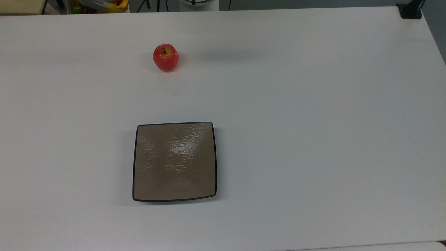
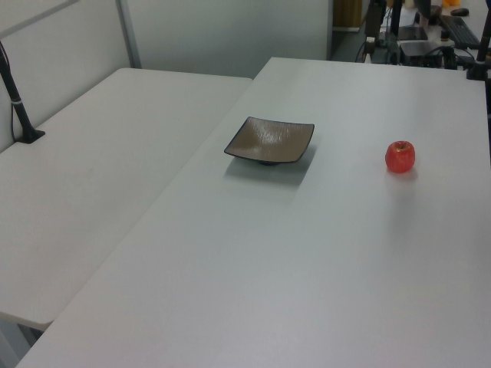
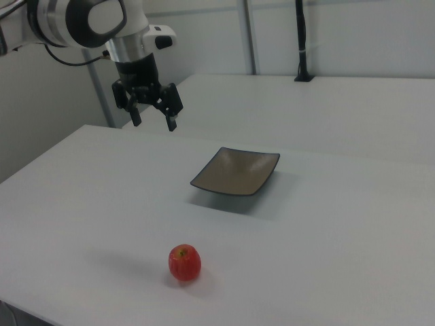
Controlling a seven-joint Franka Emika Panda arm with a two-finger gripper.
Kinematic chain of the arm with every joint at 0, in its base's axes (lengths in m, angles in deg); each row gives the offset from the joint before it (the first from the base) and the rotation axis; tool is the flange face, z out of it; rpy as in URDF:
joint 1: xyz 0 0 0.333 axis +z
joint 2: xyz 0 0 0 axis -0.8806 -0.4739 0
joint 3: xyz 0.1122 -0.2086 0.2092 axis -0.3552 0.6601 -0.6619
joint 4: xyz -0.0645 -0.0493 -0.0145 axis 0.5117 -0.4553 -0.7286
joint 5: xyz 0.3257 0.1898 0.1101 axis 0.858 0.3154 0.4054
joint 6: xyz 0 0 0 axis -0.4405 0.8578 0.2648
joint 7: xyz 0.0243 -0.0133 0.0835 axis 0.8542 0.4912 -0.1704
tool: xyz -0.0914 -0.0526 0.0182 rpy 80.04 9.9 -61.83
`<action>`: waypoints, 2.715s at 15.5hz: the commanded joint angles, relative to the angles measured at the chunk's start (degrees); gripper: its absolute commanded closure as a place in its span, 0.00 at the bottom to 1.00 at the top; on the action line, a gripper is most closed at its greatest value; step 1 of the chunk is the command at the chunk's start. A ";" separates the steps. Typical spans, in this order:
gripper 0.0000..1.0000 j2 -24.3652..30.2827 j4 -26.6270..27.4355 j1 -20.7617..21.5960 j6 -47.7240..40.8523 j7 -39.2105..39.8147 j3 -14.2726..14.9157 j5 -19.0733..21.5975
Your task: Apples placed on a ceramic plate
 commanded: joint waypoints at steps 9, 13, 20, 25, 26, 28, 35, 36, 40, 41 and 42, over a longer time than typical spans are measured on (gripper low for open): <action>0.00 0.13 0.44 0.09 -0.57 1.13 0.10 1.31; 0.00 0.22 1.50 -0.17 -0.74 10.58 0.10 1.05; 0.00 1.71 5.89 -1.65 -0.66 26.51 0.10 1.14; 0.00 4.17 15.19 -2.01 -0.31 29.70 0.10 0.26; 0.00 4.43 16.34 -2.10 0.65 30.13 0.10 0.17; 0.00 5.14 19.94 -2.36 2.93 31.36 0.10 0.00; 0.00 7.42 33.47 -2.89 15.05 37.61 0.19 -2.19; 0.00 7.69 35.67 -2.63 17.95 37.61 0.19 -3.42; 0.00 7.95 43.75 -2.72 29.98 37.78 0.19 -9.82; 0.00 7.95 45.52 -2.80 32.80 37.78 0.19 -11.15; 0.00 7.87 47.01 -2.98 35.09 37.78 0.19 -12.04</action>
